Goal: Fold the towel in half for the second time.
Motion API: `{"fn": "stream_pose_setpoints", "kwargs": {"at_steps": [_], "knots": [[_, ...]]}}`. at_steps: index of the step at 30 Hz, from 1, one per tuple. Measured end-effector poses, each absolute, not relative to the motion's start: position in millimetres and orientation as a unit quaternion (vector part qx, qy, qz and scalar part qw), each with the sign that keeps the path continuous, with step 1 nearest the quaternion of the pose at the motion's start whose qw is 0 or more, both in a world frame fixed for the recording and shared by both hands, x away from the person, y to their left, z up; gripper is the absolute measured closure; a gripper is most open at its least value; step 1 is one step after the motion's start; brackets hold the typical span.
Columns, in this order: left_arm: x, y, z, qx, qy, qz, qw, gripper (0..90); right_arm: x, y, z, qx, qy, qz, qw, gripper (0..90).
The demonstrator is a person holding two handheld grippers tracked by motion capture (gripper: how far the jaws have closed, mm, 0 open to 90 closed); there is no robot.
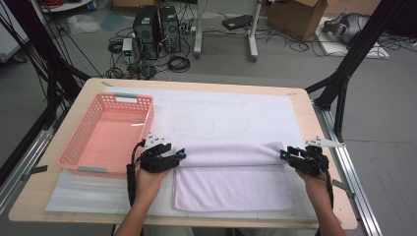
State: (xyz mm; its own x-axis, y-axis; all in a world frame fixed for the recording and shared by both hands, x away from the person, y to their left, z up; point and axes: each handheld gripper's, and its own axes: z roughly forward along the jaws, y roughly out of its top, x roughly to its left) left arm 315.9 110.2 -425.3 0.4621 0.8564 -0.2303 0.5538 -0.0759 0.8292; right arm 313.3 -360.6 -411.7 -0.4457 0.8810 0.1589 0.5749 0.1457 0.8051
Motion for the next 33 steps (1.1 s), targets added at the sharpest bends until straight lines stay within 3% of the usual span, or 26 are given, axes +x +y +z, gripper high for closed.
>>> {"fn": "stream_pose_setpoints", "kwargs": {"at_steps": [4,6,8,9,11,14,33], "knots": [[328.7,105.7,-432.6,0.727,0.496,0.142,0.453,45.7,335.9,-352.1,-405.8,0.495,0.74,0.42,0.176,45.3],[330.7,102.9,-435.6,0.731,0.495,0.143,0.448,54.5,348.4,-346.0,-408.0,0.499,0.754,0.396,0.162,44.3],[330.6,102.2,-436.2,0.732,0.494,0.142,0.446,69.0,358.6,-342.6,-413.3,0.502,0.759,0.386,0.153,44.7],[329.8,101.7,-435.5,0.734,0.49,0.144,0.447,77.3,361.9,-342.1,-415.9,0.503,0.759,0.387,0.143,49.5],[326.7,101.3,-433.6,0.737,0.482,0.151,0.45,80.3,365.4,-342.8,-419.5,0.492,0.766,0.398,0.113,76.5],[318.4,104.1,-431.0,0.726,0.474,0.156,0.473,81.6,359.9,-343.3,-417.9,0.471,0.772,0.409,0.122,82.0],[242.2,113.3,-431.3,0.723,0.394,0.189,0.535,81.0,267.4,-361.1,-420.1,0.405,0.762,0.475,0.174,80.8]]}}
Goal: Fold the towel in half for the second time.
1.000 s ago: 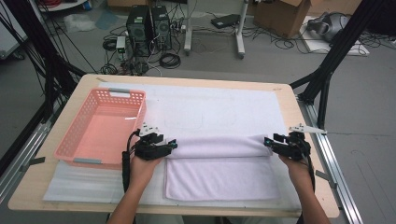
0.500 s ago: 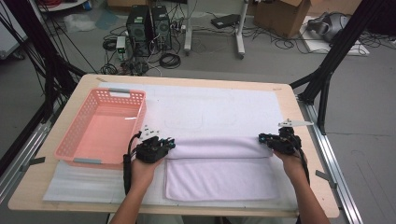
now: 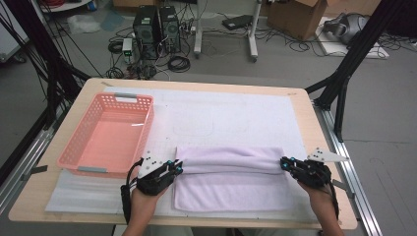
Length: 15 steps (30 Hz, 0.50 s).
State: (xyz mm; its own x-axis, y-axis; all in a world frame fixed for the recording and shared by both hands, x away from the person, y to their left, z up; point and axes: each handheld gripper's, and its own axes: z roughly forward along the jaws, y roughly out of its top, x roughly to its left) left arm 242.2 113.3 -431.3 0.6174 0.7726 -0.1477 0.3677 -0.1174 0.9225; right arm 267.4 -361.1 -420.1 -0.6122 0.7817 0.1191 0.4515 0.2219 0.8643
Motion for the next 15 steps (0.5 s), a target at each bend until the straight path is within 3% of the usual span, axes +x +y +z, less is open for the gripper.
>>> {"fn": "stream_pose_setpoints", "kwargs": {"at_steps": [15], "knots": [[209.9,124.6,-444.6,0.741,0.376,0.166,0.531,81.6,227.4,-368.6,-433.3,0.378,0.782,0.469,0.159,80.7]]}}
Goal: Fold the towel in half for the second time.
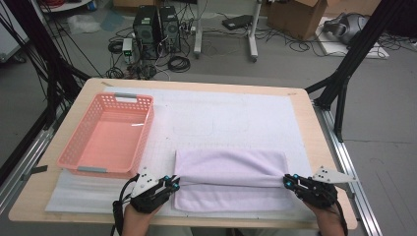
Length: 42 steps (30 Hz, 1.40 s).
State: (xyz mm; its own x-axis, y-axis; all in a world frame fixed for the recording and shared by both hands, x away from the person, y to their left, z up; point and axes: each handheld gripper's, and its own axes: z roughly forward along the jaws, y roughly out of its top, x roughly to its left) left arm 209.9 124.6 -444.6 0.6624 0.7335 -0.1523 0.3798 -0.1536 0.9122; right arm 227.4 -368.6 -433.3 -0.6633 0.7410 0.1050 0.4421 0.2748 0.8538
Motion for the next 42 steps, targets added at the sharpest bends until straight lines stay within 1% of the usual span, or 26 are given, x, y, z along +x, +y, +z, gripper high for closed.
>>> {"fn": "stream_pose_setpoints", "kwargs": {"at_steps": [6,7,8,9,10,12,13,15,17,20,23,26,28,31,32,34,35,36,37,38,40,42], "knots": [[204.3,124.7,-443.4,0.742,0.368,0.16,0.536,81.3,220.6,-371.0,-434.8,0.367,0.796,0.458,0.148,80.2],[204.2,124.8,-443.4,0.742,0.368,0.156,0.538,77.9,220.0,-371.9,-434.7,0.365,0.798,0.457,0.142,78.2],[205.7,125.0,-442.8,0.737,0.377,0.148,0.541,69.0,220.0,-372.9,-434.6,0.365,0.799,0.46,0.131,73.7],[207.1,125.2,-442.1,0.734,0.387,0.147,0.538,56.6,220.2,-375.0,-434.2,0.366,0.798,0.462,0.124,66.7],[208.5,126.2,-441.0,0.732,0.392,0.149,0.537,49.8,219.5,-377.3,-433.3,0.379,0.79,0.465,0.125,61.1],[212.5,128.8,-438.8,0.724,0.4,0.156,0.54,41.8,219.1,-385.2,-427.7,0.399,0.759,0.496,0.136,57.8],[215.8,130.4,-437.4,0.722,0.405,0.155,0.54,40.1,219.2,-388.7,-423.8,0.405,0.745,0.51,0.144,56.6],[224.3,131.1,-436.2,0.718,0.418,0.155,0.535,37.2,221.5,-390.8,-416.8,0.414,0.734,0.513,0.164,55.4],[233.8,128.8,-436.5,0.721,0.424,0.155,0.526,36.9,228.8,-388.5,-415.6,0.433,0.732,0.495,0.178,51.5],[252.3,124.3,-438.6,0.728,0.439,0.148,0.506,37.1,244.9,-378.3,-421.4,0.442,0.747,0.457,0.193,50.5],[270.3,121.5,-439.6,0.734,0.455,0.147,0.483,36.9,266.4,-366.4,-429.7,0.45,0.764,0.419,0.196,49.7],[285.4,118.0,-442.0,0.741,0.471,0.157,0.452,35.6,286.6,-357.8,-436.4,0.464,0.767,0.396,0.197,43.8],[293.7,115.9,-444.2,0.741,0.48,0.149,0.445,34.8,297.7,-354.2,-439.9,0.472,0.769,0.386,0.193,42.5],[301.5,111.8,-448.5,0.748,0.482,0.137,0.435,34.9,309.9,-351.3,-445.4,0.475,0.777,0.369,0.183,41.0],[302.8,110.0,-450.4,0.752,0.48,0.131,0.432,35.3,312.2,-351.6,-446.3,0.477,0.777,0.372,0.175,41.6],[301.9,106.4,-451.3,0.759,0.469,0.143,0.429,36.3,315.6,-355.4,-447.8,0.476,0.777,0.382,0.155,46.0],[300.6,104.7,-451.4,0.765,0.461,0.152,0.424,40.7,315.6,-356.6,-448.1,0.478,0.775,0.385,0.152,50.1],[299.2,103.1,-451.6,0.769,0.452,0.156,0.423,48.5,315.0,-357.1,-448.3,0.477,0.774,0.388,0.149,57.4],[299.2,103.1,-451.6,0.769,0.452,0.156,0.423,58.5,314.5,-357.3,-449.0,0.475,0.774,0.395,0.14,66.9],[298.8,99.7,-451.0,0.77,0.449,0.13,0.435,75.4,313.3,-356.5,-449.4,0.466,0.776,0.408,0.12,79.6],[300.3,95.7,-448.2,0.77,0.452,0.141,0.426,79.8,311.6,-354.5,-448.8,0.461,0.779,0.406,0.13,81.9],[304.1,95.8,-445.8,0.76,0.464,0.154,0.427,80.9,312.5,-355.5,-447.7,0.463,0.775,0.409,0.134,82.7]]}}
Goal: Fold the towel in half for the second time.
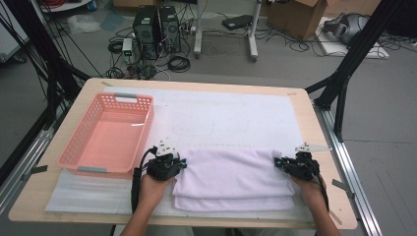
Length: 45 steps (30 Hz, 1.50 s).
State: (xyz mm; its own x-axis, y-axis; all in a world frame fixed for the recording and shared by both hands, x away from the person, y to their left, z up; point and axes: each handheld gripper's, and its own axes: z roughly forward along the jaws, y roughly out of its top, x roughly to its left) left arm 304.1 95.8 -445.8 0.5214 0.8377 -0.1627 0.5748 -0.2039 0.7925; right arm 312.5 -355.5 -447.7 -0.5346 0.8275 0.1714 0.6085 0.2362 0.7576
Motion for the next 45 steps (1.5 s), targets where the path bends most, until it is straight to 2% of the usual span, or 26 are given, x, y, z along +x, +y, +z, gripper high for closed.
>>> {"fn": "stream_pose_setpoints", "kwargs": {"at_steps": [5,14,21,23,26,32,36,45], "knots": [[320.6,94.0,-436.5,0.743,0.475,0.178,0.436,80.9,317.7,-352.9,-440.2,0.472,0.758,0.414,0.174,83.0],[353.6,92.7,-430.6,0.736,0.48,0.2,0.433,80.8,346.2,-345.6,-437.5,0.482,0.747,0.412,0.2,82.9],[359.5,94.8,-436.8,0.731,0.479,0.203,0.441,80.0,361.5,-337.5,-439.2,0.487,0.745,0.4,0.218,81.9],[357.5,96.0,-435.8,0.73,0.477,0.203,0.445,75.4,361.1,-334.6,-439.2,0.486,0.747,0.396,0.222,79.6],[353.2,100.9,-432.6,0.72,0.478,0.195,0.465,59.3,359.3,-336.3,-437.9,0.493,0.742,0.4,0.217,69.7],[342.7,102.6,-434.3,0.732,0.474,0.158,0.463,49.1,348.3,-341.3,-429.8,0.488,0.739,0.409,0.22,62.9],[328.3,97.7,-427.9,0.742,0.455,0.181,0.457,53.0,337.3,-341.1,-422.9,0.474,0.748,0.41,0.218,62.5],[298.7,100.1,-444.8,0.733,0.467,0.167,0.466,46.8,304.2,-341.7,-423.1,0.459,0.755,0.42,0.209,61.2]]}}
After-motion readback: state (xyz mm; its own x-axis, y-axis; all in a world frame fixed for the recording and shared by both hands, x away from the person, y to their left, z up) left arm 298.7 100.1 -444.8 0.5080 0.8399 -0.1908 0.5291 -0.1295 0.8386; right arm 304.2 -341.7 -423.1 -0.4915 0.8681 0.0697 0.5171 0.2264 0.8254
